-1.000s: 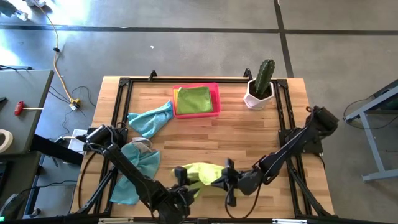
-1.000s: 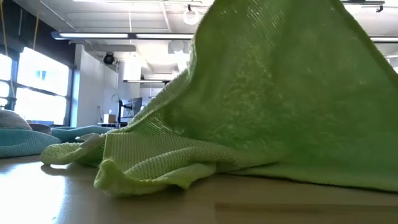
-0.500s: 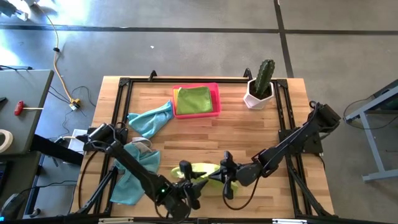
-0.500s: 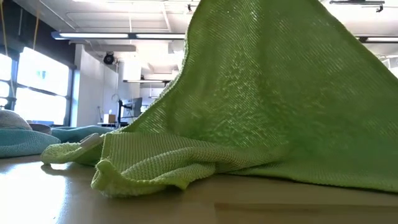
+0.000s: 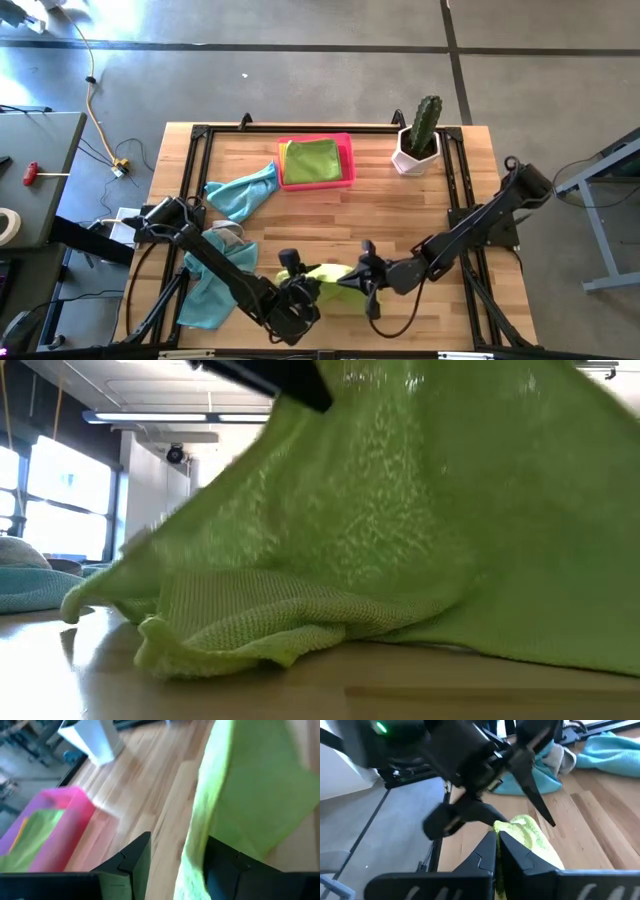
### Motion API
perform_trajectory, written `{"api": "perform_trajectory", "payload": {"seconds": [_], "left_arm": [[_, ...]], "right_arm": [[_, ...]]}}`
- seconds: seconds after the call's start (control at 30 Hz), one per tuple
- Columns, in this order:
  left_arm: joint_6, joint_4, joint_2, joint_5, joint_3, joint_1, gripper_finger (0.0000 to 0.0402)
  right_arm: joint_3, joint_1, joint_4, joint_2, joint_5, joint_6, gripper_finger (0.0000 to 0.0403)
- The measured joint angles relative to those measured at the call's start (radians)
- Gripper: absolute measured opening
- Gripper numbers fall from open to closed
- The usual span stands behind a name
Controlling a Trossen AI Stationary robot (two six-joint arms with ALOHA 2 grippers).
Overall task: Fold microfiber towels
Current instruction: Fold the light green microfiber cloth
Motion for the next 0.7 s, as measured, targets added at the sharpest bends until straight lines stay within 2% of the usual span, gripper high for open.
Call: {"api": "perform_trajectory", "payload": {"seconds": [0.43,0.7], "left_arm": [[-0.244,-0.215,0.009,0.112,-0.003,-0.051,0.0145],[-0.394,-0.194,0.008,0.146,-0.136,-0.069,0.0145]], "right_arm": [[0.0,0.0,-0.007,-0.078,0.016,-0.061,0.0],[0.0,0.0,-0.007,-0.087,0.027,-0.079,0.0]]}}
